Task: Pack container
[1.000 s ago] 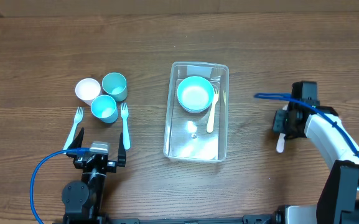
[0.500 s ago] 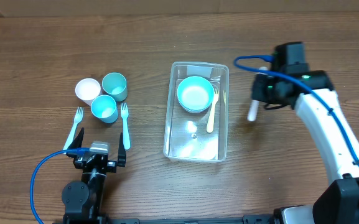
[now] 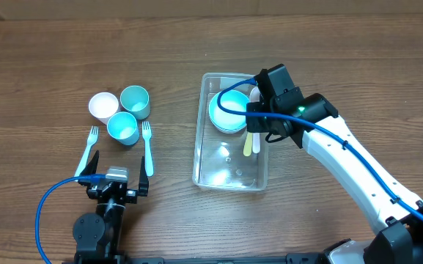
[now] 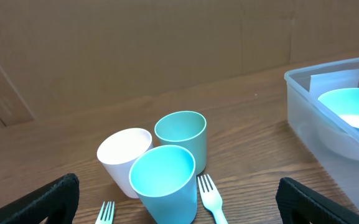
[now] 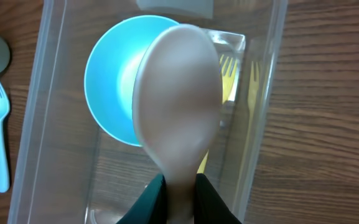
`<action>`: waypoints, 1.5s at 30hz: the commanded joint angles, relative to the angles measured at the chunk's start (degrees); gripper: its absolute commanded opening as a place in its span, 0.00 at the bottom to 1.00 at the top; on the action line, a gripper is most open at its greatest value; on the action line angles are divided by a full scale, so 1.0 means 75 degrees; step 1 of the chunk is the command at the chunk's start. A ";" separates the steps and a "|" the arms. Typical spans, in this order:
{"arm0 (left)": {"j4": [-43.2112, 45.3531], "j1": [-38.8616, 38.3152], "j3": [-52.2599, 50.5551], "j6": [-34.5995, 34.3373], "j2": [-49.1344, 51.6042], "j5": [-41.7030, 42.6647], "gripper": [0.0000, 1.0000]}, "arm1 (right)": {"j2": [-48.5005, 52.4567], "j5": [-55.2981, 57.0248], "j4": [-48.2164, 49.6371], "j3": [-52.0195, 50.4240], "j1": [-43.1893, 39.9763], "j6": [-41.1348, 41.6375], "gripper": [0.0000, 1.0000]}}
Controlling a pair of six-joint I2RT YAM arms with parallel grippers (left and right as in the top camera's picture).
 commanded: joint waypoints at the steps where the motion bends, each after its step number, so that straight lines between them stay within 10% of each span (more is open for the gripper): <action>1: 0.0009 -0.0015 -0.0032 0.0082 -0.0076 0.0050 1.00 | 0.0003 0.0242 0.0187 -0.0050 -0.0006 0.0070 0.15; 20: 0.0009 -0.0015 -0.0032 0.0082 -0.0076 0.0052 1.00 | -0.0020 0.0793 0.0259 -0.0172 -0.0055 0.0035 0.30; 28: 0.0009 -0.0015 -0.0032 0.0082 -0.0076 0.0052 1.00 | -0.0530 0.0787 -0.0705 0.0425 -0.1836 0.0061 0.54; 33: 0.0009 -0.0015 -0.0032 0.0082 -0.0076 0.0052 1.00 | -0.0632 0.0787 -0.1434 0.0425 -0.3555 -0.0082 1.00; 45: 0.0009 -0.0015 -0.0032 0.0082 -0.0076 0.0050 1.00 | -0.0632 0.0784 -0.1545 0.0425 -0.4357 -0.0079 1.00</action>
